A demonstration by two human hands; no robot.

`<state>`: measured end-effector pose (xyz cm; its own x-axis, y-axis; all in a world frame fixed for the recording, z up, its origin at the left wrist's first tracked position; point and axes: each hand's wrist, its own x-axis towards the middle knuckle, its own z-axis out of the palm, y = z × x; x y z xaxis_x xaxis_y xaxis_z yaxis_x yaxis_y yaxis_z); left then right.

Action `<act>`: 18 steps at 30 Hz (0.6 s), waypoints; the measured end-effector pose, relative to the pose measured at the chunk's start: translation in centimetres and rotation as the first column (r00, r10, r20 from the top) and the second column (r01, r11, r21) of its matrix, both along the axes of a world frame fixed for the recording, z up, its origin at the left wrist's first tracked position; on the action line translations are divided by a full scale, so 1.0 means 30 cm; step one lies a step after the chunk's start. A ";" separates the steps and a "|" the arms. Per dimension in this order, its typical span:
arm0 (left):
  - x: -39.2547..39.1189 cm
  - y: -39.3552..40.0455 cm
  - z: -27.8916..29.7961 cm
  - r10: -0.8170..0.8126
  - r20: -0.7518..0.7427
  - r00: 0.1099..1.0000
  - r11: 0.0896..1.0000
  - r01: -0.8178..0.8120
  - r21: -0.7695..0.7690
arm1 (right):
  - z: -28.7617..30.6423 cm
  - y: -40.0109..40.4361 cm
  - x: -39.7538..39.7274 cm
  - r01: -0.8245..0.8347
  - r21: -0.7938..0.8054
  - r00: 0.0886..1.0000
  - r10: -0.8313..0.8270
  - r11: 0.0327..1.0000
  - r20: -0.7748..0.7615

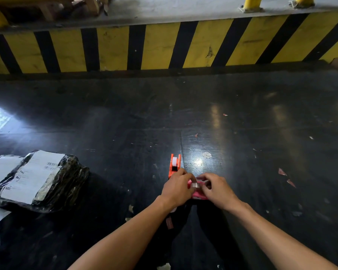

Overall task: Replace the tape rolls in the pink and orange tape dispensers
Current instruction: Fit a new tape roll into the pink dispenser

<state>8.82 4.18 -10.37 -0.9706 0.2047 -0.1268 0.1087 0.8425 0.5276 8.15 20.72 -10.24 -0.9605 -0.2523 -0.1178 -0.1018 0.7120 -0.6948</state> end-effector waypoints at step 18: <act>-0.017 -0.002 0.018 -0.001 0.042 0.999 1.000 0.001 0.002 | 0.024 -0.035 0.004 0.525 -0.217 0.812 -0.408 0.823 0.417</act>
